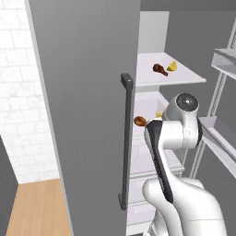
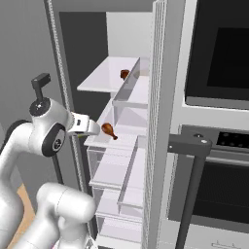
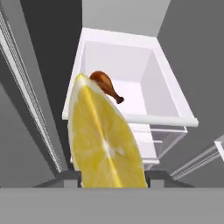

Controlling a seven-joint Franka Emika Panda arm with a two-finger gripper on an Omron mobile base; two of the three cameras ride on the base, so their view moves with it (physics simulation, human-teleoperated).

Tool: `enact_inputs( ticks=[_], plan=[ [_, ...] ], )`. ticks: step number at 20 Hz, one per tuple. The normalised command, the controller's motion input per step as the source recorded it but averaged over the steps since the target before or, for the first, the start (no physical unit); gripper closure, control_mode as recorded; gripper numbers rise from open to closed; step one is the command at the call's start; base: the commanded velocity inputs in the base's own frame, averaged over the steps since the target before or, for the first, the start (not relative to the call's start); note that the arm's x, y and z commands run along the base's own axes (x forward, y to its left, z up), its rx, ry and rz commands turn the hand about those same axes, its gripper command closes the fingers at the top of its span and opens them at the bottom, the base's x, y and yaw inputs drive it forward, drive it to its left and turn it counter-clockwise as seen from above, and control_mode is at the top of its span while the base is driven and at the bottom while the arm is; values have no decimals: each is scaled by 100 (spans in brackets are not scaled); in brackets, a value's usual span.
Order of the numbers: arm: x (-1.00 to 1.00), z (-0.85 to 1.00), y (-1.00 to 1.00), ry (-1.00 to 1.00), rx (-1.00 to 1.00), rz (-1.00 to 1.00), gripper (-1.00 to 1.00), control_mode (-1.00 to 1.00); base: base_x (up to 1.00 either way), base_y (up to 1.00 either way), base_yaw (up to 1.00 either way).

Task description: Place one lemon wedge and one chicken drumstick in each tupperware on the nearby counter, to pack two identical lunches.

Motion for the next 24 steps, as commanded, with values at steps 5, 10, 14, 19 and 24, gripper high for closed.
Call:
enact_inputs(
  ticks=[5,10,14,19,24],
  plan=[
    [-93,0,18,-37,13,0,100,-100,0,0,0],
    [-6,0,0,0,0,0,100,100,-40,-1,0],
    [0,0,0,0,0,0,100,100,-100,-27,-3],
    [0,0,0,0,0,0,100,100,-100,-69,-21],
    [0,0,0,0,0,0,100,100,-100,-72,-46]
  ],
)
